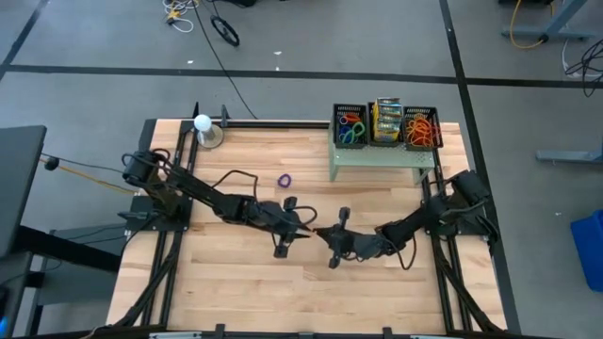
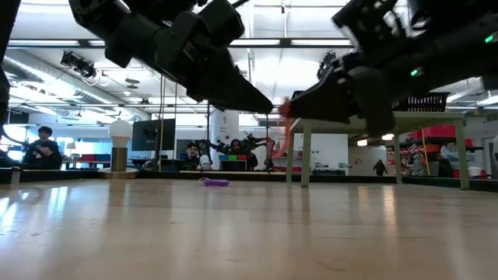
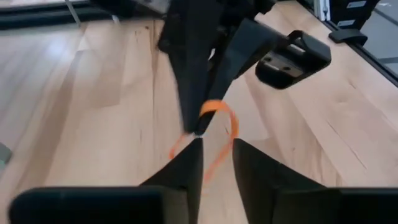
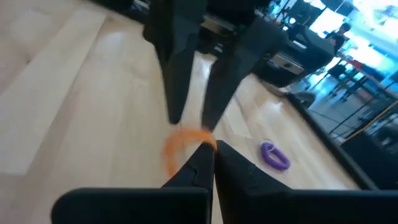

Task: Pick & Place Office Desk Supplies
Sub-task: Put the orange rubber band into the right black basket on the shelf

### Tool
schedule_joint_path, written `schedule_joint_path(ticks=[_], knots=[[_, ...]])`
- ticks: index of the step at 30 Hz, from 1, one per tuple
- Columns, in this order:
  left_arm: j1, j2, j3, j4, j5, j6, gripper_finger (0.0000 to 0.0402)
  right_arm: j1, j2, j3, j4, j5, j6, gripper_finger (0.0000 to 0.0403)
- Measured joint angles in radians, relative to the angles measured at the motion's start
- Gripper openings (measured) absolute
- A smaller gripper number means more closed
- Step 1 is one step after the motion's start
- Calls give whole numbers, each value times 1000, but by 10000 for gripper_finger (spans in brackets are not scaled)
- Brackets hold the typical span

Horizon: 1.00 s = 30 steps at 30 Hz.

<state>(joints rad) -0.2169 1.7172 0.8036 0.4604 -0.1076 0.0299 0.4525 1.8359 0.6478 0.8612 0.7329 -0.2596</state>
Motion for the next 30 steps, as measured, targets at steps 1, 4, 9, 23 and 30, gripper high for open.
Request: schedule_joint_path(ticks=[1,4,9,23,30], knots=[[0,-12,0,-11,0,9,100,10,-14,0,-20,25,-4,6],[9,-64,0,-45,6,38,120,37,-97,0,-136,119,8,8],[43,-155,0,-105,30,61,129,77,-315,0,-381,231,60,4],[140,-186,-5,-231,30,36,130,71,-955,171,-1342,650,279,3],[140,-186,-5,-233,31,38,130,-178,-1015,271,-1562,619,271,2]])
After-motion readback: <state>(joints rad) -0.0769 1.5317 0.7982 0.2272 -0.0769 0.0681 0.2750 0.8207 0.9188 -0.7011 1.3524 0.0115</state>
